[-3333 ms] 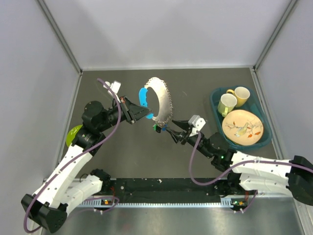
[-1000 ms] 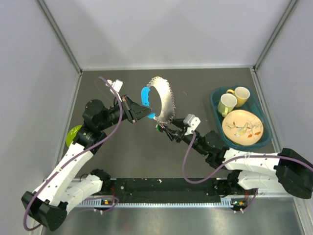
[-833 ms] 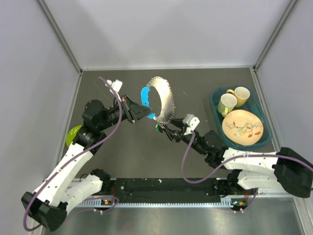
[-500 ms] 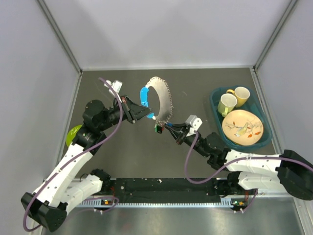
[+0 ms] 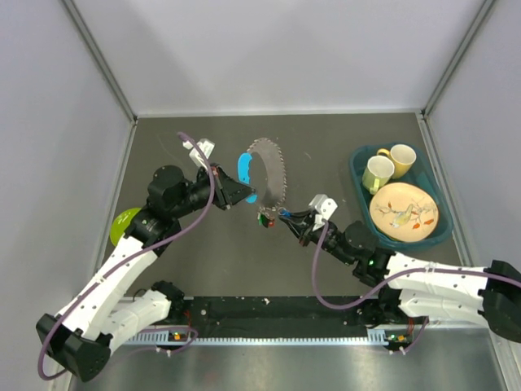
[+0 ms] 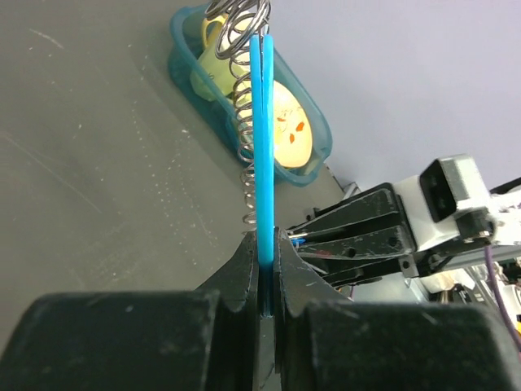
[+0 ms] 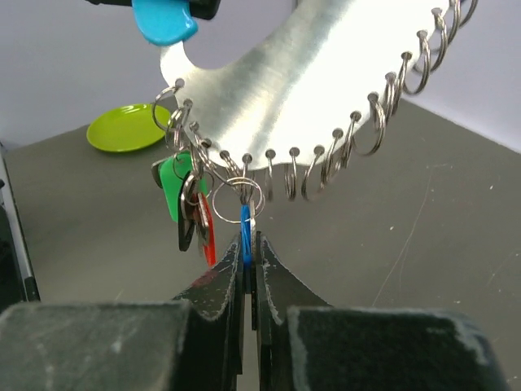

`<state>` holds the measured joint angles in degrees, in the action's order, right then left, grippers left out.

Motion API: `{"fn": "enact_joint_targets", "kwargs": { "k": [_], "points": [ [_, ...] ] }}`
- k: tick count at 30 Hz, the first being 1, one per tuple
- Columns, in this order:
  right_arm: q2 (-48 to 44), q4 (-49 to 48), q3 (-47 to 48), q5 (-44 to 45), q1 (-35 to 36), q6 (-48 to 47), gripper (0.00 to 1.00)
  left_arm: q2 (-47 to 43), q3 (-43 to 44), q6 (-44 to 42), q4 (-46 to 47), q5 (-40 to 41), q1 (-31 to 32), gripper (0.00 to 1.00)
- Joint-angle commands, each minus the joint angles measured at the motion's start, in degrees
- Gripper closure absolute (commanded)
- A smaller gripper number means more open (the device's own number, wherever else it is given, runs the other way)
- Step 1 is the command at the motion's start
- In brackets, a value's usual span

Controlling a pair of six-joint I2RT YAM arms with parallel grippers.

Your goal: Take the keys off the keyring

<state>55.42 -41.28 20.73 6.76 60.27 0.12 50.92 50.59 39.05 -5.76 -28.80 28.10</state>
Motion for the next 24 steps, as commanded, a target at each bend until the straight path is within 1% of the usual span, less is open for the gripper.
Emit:
{"fn": "enact_joint_targets", "kwargs": {
  "k": [1, 3, 6, 10, 12, 13, 14, 16, 17, 21, 24],
  "points": [
    [-3.8, 7.4, 4.0, 4.2, 0.4, -3.6, 1.00, -1.2, 0.7, -5.1, -0.6, 7.5, -0.8, 1.00],
    [-5.6, 9.8, 5.5, 5.0, 0.3, -5.7, 1.00, -1.3, 0.0, -5.5, -1.4, 8.1, -0.8, 1.00],
    [-7.1, 14.6, 8.1, 6.5, 0.3, -8.4, 1.00, -1.4, -1.8, -4.6, -0.2, 7.7, -0.8, 1.00],
    [-6.6, 21.2, 12.3, 7.2, 0.3, -11.4, 1.00, -2.1, -4.5, -3.5, 1.5, 6.9, -0.8, 1.00],
    [-6.2, 24.5, 14.9, 7.7, 0.3, -13.1, 1.00, -2.6, -5.2, -3.4, 1.0, 7.7, -0.8, 0.91],
    [-6.0, 25.4, 15.8, 7.6, 0.3, -13.9, 1.00, -3.1, -5.9, -3.4, 0.8, 8.3, -0.8, 0.86],
    [-5.9, 26.4, 17.5, 7.5, 0.3, -14.6, 1.00, -3.5, -6.4, -3.5, 0.2, 9.6, -0.9, 0.78],
    [-5.5, 28.6, 19.0, 7.1, 0.3, -16.7, 1.00, -4.9, -6.8, -3.6, -1.7, 11.3, -0.8, 0.70],
    [-5.4, 29.3, 20.6, 6.7, 0.2, -17.5, 1.00, -5.4, -6.8, -3.6, -2.3, 13.1, -0.8, 0.63],
    [-4.0, 34.2, 24.6, 4.5, -0.2, -21.0, 1.00, -8.5, -7.3, -3.5, -2.5, 14.8, -0.8, 0.52],
    [-3.2, 36.5, 26.6, 3.0, -0.4, -22.8, 1.00, -11.0, -6.8, -3.8, -3.5, 15.6, -0.9, 0.48]
  ]
}}
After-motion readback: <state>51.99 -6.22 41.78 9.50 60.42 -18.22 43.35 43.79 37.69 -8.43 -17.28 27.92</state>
